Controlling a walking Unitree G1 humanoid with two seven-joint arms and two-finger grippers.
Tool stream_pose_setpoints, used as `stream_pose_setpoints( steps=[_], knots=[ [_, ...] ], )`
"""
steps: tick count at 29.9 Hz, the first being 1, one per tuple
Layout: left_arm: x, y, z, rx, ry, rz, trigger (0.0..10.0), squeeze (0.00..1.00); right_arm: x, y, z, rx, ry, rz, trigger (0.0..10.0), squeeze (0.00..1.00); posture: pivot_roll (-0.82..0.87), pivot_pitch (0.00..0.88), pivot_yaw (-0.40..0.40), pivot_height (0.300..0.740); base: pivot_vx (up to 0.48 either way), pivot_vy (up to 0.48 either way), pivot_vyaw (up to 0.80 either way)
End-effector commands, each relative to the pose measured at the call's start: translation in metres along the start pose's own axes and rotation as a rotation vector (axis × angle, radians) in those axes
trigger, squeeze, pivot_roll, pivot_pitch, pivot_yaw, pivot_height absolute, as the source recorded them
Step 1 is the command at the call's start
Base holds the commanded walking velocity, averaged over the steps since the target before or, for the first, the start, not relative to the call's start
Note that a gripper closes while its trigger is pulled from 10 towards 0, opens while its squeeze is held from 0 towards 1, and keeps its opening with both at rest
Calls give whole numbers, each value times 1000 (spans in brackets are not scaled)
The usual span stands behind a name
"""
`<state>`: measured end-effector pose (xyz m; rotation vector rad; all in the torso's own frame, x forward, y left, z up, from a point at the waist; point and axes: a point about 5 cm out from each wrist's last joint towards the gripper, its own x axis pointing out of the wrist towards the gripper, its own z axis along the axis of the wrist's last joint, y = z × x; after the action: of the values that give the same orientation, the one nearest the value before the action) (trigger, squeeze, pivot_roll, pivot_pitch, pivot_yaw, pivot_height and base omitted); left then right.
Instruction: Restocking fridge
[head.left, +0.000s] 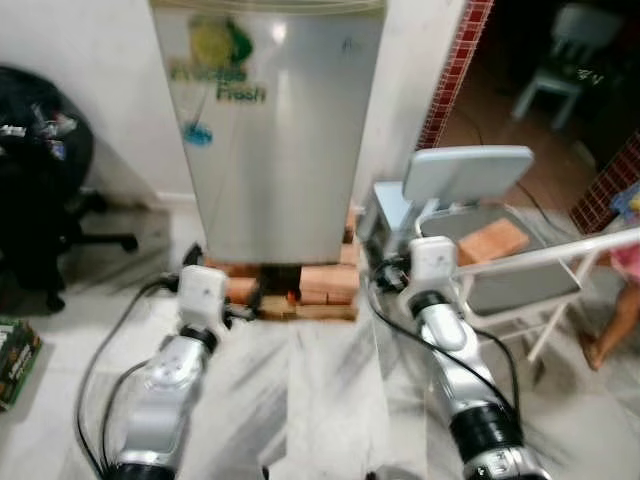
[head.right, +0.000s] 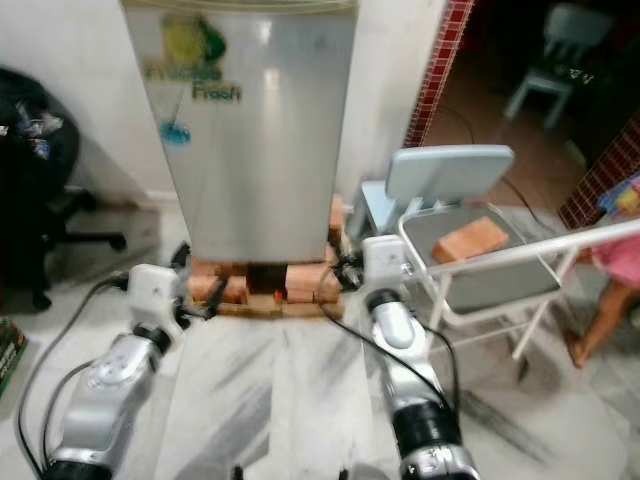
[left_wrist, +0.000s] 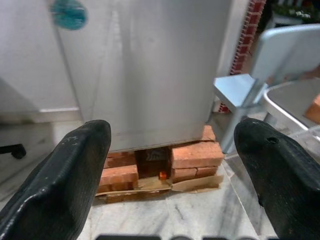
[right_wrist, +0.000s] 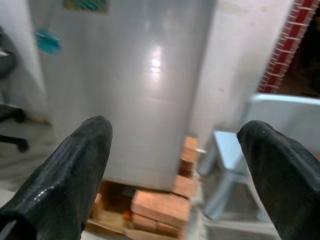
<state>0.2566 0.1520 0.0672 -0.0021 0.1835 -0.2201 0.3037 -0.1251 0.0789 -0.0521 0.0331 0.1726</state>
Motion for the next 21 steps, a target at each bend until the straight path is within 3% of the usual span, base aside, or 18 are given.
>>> stream_pose_setpoints(
  steps=[1,5,9,12,21],
  knots=[
    [2,-10,0,-16,7,-42,10000,0,-4,-10,-7,14,35,-44,10000,0,96,3,-17,740,0,480,0],
    [2,-11,-1,-15,8,-40,10000,0,-4,-10,-6,9,34,-33,10000,0,94,5,-17,740,0,480,0],
    [1,-9,-3,-10,13,-34,10000,0,-5,-11,-3,93,17,-36,10000,0,95,5,-17,740,0,480,0],
    [2,-1,-2,-2,5,7,10000,0,-4,-12,-4,89,22,-40,10000,0,98,7,-18,740,0,480,0],
    [1,10,0,55,-8,89,10000,0,-3,-11,-3,79,22,-31,10000,0,104,16,-18,740,0,480,-800]
  ],
)
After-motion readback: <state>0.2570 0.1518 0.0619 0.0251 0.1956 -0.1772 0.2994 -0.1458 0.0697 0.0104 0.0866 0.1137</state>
